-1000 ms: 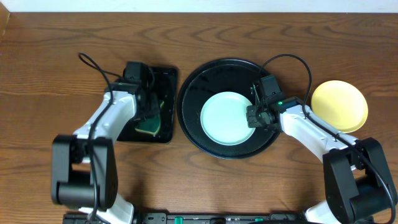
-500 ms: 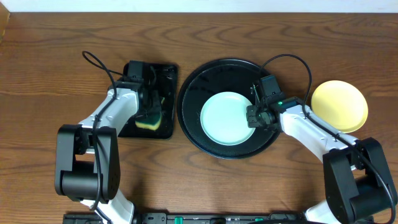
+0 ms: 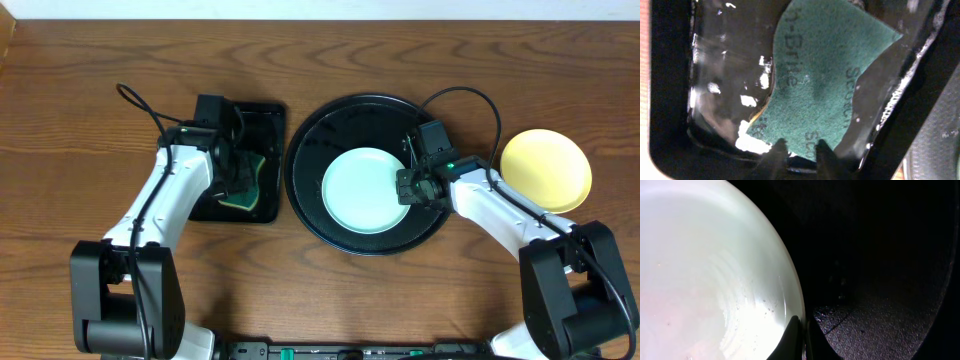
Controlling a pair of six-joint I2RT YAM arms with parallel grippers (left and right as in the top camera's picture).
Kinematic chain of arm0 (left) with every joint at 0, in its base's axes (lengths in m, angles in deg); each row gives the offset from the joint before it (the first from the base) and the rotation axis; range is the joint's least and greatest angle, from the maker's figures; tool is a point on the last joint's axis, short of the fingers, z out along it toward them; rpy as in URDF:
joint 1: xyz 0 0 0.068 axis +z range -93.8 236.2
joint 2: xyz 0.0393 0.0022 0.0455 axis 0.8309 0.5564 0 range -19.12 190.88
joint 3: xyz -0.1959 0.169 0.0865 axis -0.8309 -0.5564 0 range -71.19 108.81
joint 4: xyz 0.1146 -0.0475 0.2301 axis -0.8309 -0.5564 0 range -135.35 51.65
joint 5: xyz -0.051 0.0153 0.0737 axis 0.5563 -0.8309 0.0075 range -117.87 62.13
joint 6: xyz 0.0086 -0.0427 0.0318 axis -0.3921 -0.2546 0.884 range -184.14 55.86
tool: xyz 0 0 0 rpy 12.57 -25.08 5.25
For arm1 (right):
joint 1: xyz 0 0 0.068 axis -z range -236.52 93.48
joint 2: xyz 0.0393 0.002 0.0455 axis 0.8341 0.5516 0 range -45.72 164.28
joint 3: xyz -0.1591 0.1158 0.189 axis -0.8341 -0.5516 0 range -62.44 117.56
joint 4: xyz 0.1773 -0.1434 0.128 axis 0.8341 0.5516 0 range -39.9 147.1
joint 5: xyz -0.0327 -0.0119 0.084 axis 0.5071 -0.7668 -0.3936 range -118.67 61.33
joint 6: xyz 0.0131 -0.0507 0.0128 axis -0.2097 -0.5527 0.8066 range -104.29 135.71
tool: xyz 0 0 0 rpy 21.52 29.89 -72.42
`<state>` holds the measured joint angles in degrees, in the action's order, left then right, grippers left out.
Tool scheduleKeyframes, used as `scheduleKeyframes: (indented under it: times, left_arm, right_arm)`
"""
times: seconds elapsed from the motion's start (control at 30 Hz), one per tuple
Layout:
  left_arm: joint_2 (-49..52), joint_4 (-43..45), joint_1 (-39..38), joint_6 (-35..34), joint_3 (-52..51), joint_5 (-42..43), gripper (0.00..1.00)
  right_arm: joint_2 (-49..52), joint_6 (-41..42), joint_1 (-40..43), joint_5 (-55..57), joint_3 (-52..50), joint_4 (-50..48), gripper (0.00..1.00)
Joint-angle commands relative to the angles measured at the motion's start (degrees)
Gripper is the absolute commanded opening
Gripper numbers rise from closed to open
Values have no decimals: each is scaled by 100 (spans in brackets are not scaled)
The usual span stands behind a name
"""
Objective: Clean dirty plates on tray and stack at the side
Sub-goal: 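Tilt and lift the pale green plate off the round tray with right gripper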
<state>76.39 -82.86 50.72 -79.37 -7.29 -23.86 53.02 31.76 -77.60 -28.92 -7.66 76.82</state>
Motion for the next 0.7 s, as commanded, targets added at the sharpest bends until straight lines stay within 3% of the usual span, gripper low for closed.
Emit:
scheduleKeyframes:
  times: [0.0, 0.3, 0.67]
  left_arm:
    - [111, 155, -4, -7, -332, -2, 14]
    - [566, 1482, -7, -11, -1156, -181, 8]
    - [765, 1508, -7, -46, -1252, -181, 8]
  right_arm:
    - [7, -66, 37, -24, -4, -13, 1]
    - [7, -66, 42, -24, -4, -2, 1]
    - [7, -66, 42, -26, -4, -13, 1]
